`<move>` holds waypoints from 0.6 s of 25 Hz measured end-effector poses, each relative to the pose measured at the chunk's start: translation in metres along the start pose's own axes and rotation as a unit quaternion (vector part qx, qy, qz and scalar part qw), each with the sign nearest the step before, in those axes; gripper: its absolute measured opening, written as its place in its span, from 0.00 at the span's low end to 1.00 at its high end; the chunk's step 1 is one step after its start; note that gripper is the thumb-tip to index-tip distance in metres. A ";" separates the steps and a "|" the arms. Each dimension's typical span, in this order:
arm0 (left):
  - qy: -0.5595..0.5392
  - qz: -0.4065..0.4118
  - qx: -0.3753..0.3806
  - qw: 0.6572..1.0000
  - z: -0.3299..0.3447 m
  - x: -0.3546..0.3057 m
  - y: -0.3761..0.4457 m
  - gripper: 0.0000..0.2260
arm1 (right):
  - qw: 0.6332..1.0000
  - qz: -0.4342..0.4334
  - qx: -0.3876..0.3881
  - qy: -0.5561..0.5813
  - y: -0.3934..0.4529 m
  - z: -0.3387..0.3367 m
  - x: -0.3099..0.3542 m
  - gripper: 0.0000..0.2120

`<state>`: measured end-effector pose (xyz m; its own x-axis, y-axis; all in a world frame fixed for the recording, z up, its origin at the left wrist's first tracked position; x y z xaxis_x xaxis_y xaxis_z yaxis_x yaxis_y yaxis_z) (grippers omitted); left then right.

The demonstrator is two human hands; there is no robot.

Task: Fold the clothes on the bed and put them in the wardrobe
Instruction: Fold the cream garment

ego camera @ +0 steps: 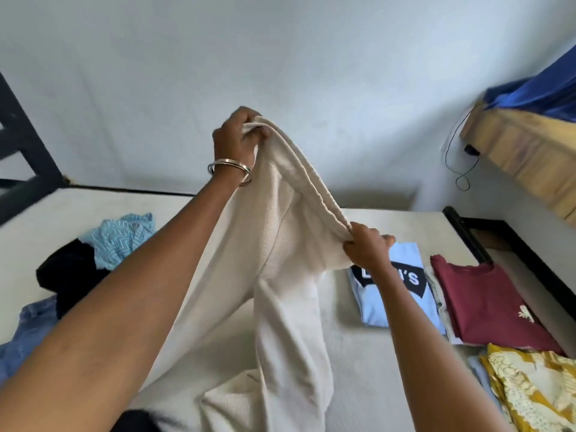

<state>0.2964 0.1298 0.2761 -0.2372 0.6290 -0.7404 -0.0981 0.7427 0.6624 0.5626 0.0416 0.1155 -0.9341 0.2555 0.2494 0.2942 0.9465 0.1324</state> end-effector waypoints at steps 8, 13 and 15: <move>0.119 -0.084 0.007 0.989 -0.087 0.016 -0.041 0.12 | 0.821 0.007 -0.071 0.566 -0.031 -0.092 -0.035 0.12; -0.035 -0.177 0.133 0.975 -0.106 0.027 -0.070 0.10 | 0.766 0.117 -0.010 0.632 -0.036 -0.080 -0.036 0.15; 0.074 -0.239 0.124 0.960 -0.106 0.051 -0.078 0.12 | 0.836 0.225 -0.038 0.500 -0.034 -0.060 -0.035 0.15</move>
<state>0.1890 0.0797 0.1985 -0.3595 0.1772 -0.9162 -0.0013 0.9817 0.1903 0.5969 -0.0115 0.1594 -0.1017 0.2539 0.9619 0.6178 0.7739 -0.1390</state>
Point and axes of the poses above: each hand's wrist, its own y-axis towards the middle knuckle, its own z-axis out of the palm, x = y × z, the point moved 5 cm from there along y, towards the middle knuckle, and after that the axes turned 11 degrees about -y, right-handed, at the moved point
